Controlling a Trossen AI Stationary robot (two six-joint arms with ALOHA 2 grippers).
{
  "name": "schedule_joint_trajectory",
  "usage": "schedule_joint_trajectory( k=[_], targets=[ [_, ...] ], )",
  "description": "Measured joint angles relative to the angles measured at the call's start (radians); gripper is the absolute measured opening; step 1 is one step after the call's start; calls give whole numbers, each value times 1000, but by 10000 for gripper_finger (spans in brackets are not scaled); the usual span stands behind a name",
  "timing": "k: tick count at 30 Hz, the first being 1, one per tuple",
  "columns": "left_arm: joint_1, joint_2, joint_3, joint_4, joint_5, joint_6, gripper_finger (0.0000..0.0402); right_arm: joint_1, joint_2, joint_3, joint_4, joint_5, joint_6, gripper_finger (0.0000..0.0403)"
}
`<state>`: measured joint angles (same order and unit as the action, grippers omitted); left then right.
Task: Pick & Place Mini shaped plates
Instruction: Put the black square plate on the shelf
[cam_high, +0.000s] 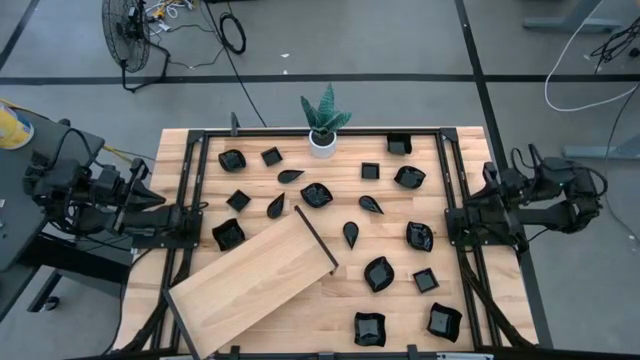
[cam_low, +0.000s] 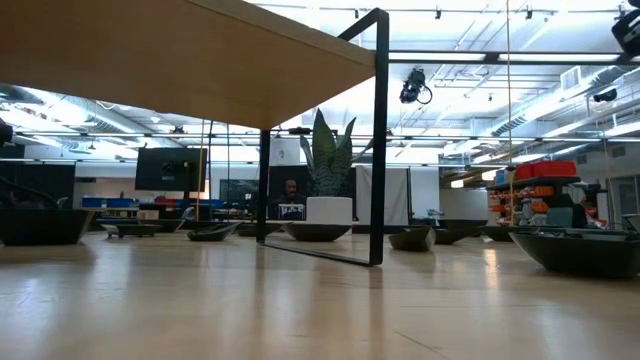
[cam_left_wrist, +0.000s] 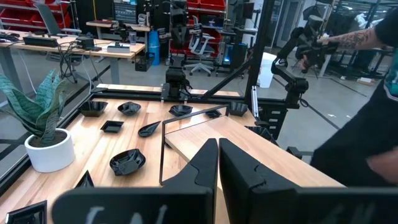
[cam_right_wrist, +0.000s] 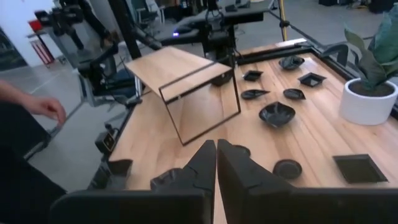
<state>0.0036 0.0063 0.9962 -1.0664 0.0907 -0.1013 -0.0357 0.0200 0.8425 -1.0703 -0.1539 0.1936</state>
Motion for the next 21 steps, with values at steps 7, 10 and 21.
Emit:
schedule_joint_trajectory(
  k=[7,10,21],
  targets=[
    [0,0,0,0,0,0,18,0,0,0,15,0,-11,20],
    [0,0,0,0,0,0,18,0,0,0,15,0,-27,20],
    [0,0,0,0,0,0,18,0,0,0,16,0,-15,20]
  ],
)
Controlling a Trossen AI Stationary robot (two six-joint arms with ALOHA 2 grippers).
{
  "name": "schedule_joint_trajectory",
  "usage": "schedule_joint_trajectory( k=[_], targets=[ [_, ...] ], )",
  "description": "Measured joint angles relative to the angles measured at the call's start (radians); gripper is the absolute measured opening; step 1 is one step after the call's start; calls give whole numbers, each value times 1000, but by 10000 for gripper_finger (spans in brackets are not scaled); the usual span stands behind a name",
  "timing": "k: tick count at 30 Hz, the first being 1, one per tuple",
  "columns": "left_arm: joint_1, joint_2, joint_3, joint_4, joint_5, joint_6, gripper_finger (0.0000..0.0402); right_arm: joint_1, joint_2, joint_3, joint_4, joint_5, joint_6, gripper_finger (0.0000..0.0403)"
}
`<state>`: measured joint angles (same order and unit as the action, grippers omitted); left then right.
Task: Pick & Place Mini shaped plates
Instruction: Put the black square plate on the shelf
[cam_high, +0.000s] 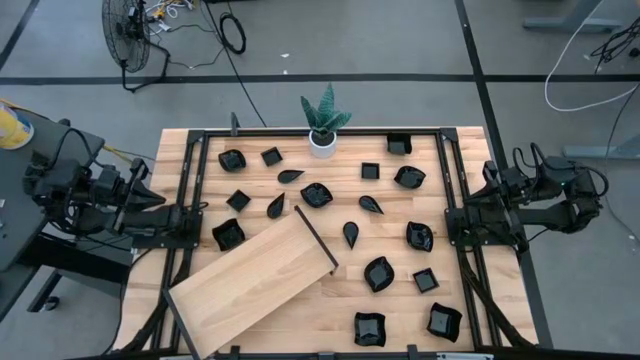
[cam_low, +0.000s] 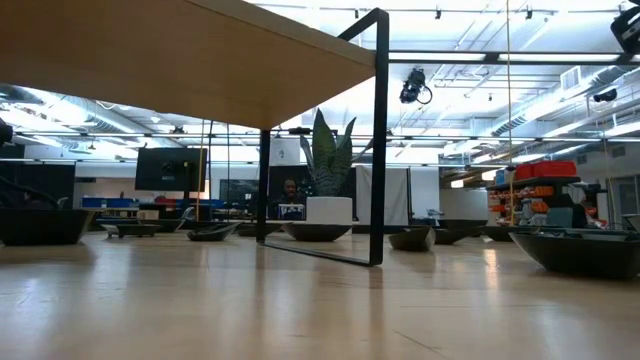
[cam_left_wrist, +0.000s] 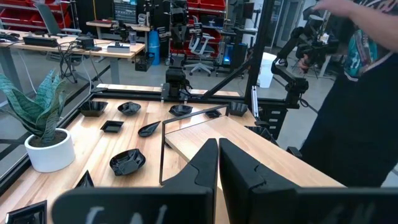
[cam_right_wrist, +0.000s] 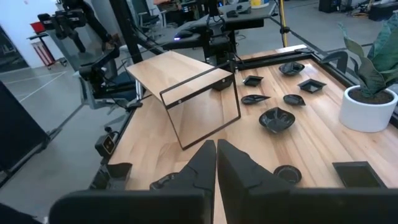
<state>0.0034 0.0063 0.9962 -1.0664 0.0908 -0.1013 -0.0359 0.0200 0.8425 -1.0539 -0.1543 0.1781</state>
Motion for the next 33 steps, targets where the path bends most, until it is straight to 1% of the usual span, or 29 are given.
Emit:
schedule_joint_trajectory(
  k=[9,29,33],
  targets=[
    [0,0,0,0,0,0,18,0,0,0,31,0,-2,20],
    [0,0,0,0,0,0,18,0,0,0,31,0,-3,20],
    [0,0,0,0,0,0,18,-2,32,0,33,15,-9,20]
  ],
)
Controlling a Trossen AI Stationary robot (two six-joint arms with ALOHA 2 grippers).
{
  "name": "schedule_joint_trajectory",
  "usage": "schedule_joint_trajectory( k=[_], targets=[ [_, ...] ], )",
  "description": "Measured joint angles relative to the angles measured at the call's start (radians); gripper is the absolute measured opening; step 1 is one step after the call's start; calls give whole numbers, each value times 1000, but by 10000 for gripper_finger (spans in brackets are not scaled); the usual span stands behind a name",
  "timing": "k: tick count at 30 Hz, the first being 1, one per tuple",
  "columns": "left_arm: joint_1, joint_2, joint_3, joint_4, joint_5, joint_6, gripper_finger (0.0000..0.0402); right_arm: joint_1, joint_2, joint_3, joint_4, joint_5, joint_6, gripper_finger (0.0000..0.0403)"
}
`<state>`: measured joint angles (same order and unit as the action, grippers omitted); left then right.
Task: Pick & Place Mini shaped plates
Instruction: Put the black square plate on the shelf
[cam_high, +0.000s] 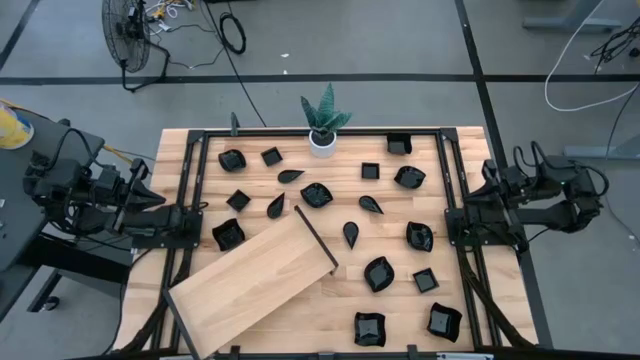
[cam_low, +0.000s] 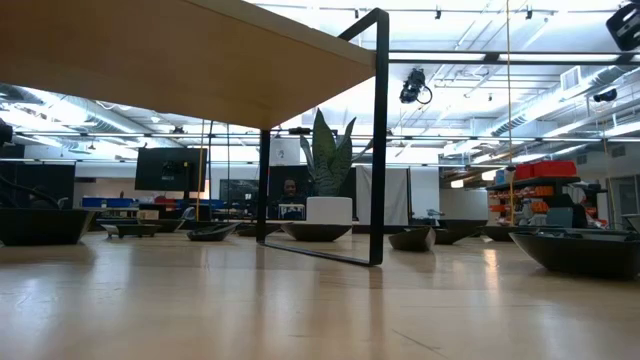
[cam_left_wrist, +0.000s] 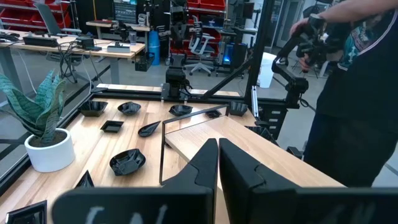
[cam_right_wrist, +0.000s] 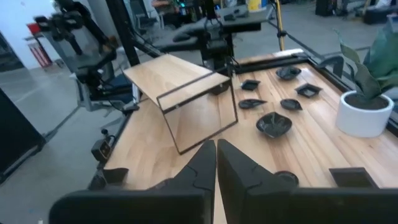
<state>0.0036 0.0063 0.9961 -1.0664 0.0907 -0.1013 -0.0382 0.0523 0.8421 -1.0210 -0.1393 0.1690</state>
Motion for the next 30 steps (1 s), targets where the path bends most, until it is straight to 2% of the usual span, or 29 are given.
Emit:
schedule_joint_trajectory(
  k=[8,15,22,30],
  targets=[
    [0,0,0,0,0,0,18,-13,147,4,29,1,-62,20],
    [0,0,0,0,0,0,18,-60,318,68,43,2,-164,20],
    [0,0,0,0,0,0,18,-172,471,142,48,3,-180,20],
    [0,0,0,0,0,0,18,-343,583,155,55,1,-159,20]
  ],
)
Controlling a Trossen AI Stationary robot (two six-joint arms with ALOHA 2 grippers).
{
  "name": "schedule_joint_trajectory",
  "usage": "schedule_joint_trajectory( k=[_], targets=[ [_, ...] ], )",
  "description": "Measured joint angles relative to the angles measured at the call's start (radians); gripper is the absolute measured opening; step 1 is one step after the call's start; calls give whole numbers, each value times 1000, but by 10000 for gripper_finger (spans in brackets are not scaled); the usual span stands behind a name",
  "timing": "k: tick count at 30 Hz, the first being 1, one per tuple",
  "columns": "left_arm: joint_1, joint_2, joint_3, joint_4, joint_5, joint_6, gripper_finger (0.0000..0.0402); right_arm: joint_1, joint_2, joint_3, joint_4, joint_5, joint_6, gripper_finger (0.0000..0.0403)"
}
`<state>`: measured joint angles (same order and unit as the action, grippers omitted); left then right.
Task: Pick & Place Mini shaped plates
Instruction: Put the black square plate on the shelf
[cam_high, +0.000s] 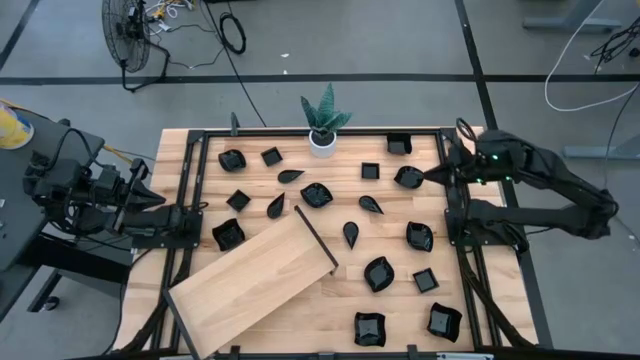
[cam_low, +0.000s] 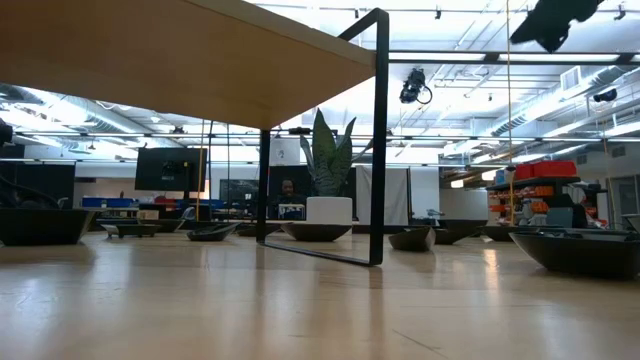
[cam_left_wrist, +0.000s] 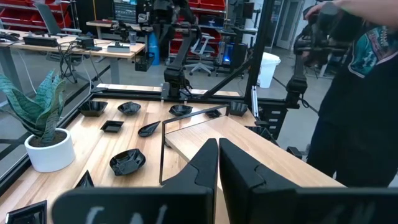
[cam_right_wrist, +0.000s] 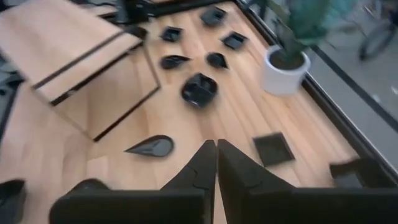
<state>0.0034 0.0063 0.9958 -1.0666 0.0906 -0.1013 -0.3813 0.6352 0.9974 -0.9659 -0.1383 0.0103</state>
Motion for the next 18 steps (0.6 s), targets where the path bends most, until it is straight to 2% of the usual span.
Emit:
schedule_joint_trajectory(
  k=[9,18],
  targets=[
    [0,0,0,0,0,0,18,-179,119,0,2,-1,179,20],
    [0,0,0,0,0,0,18,-214,273,0,21,-1,348,20]
  ],
)
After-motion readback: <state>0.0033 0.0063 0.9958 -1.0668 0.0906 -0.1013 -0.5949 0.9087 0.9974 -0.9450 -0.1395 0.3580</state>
